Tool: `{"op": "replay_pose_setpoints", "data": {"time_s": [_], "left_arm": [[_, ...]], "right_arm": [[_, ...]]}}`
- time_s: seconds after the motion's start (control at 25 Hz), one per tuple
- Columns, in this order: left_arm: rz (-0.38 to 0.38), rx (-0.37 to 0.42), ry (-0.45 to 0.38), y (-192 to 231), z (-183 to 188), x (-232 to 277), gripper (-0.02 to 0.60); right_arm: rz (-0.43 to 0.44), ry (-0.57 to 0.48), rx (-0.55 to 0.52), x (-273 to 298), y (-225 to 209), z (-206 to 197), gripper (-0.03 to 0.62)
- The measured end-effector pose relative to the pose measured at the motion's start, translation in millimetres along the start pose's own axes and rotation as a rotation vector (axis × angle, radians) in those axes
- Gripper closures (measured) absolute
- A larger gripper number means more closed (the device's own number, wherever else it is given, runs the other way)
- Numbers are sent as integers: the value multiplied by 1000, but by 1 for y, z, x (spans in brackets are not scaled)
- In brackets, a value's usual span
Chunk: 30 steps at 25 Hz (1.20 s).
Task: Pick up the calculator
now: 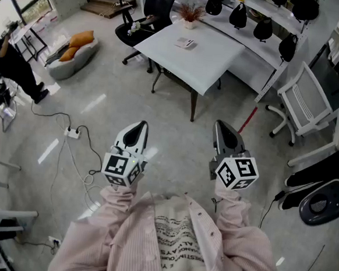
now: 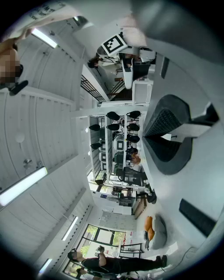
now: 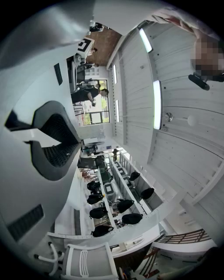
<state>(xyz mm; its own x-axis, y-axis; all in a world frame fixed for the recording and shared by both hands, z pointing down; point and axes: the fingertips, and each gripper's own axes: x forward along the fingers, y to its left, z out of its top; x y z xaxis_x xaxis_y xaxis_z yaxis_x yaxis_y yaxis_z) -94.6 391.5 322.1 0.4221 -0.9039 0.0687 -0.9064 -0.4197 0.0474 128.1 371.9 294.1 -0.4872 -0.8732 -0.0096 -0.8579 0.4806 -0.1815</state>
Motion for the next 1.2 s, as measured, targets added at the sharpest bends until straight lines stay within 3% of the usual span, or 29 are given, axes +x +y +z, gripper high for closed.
{"op": "replay_pose_setpoints", "data": {"time_s": [0.6, 0.72, 1.08, 1.2], "left_arm": [[25, -15, 11, 5, -9, 11, 580], [35, -22, 12, 4, -9, 14, 580], [54, -36, 17, -1, -14, 16, 580], [60, -37, 17, -4, -14, 19, 580]], "right_arm": [[16, -15, 57, 14, -15, -5, 589], [15, -9, 88, 16, -22, -8, 505], [18, -6, 115, 18, -35, -13, 401], [17, -4, 124, 19, -41, -16, 393]]}}
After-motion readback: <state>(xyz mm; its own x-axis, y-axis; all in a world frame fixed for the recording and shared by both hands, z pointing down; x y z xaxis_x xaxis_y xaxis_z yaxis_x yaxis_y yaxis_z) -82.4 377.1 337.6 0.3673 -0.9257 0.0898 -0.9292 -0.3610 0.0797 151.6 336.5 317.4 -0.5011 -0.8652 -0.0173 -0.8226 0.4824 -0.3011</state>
